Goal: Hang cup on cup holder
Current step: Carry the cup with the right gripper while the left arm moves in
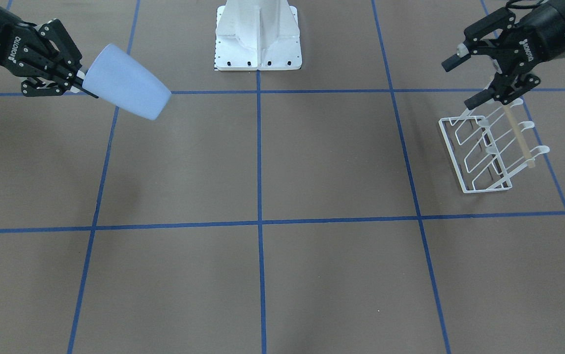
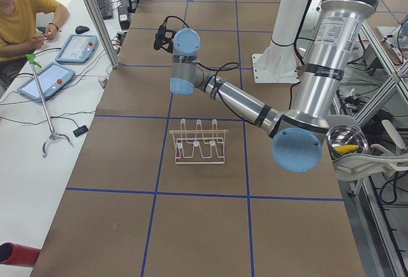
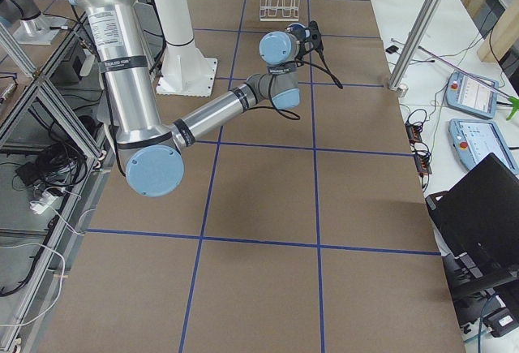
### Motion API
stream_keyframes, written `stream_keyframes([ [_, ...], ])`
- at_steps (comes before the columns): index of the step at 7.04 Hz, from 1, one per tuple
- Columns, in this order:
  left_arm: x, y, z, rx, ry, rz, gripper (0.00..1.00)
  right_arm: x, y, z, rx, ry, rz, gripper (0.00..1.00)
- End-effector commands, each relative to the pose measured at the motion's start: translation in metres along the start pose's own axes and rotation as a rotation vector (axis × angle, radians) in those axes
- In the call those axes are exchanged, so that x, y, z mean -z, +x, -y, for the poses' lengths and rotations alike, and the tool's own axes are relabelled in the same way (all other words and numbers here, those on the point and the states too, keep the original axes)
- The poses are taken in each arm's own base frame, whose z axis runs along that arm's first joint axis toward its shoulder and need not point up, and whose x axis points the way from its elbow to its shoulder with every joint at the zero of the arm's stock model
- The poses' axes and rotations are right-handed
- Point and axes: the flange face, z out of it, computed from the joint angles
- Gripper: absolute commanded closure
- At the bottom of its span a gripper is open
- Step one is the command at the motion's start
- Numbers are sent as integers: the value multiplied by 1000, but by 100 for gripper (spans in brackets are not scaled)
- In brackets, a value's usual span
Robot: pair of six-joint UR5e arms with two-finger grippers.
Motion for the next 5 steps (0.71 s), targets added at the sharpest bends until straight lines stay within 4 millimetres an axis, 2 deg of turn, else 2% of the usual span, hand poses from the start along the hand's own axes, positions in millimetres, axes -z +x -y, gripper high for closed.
stream_keyframes([
  [1, -48, 48, -23, 134, -38, -191, 2, -32, -34, -25, -31, 3, 175, 100],
  [3, -98, 68, -78, 268, -42, -469, 2, -57, -51, -61, -19, 30, 327, 100],
  [4, -113, 80, -98, 312, -36, -555, 2, -67, -58, -75, -22, 39, 386, 100],
  [5, -124, 95, -104, 341, -55, -596, 2, -77, -63, -90, -37, 60, 440, 100],
])
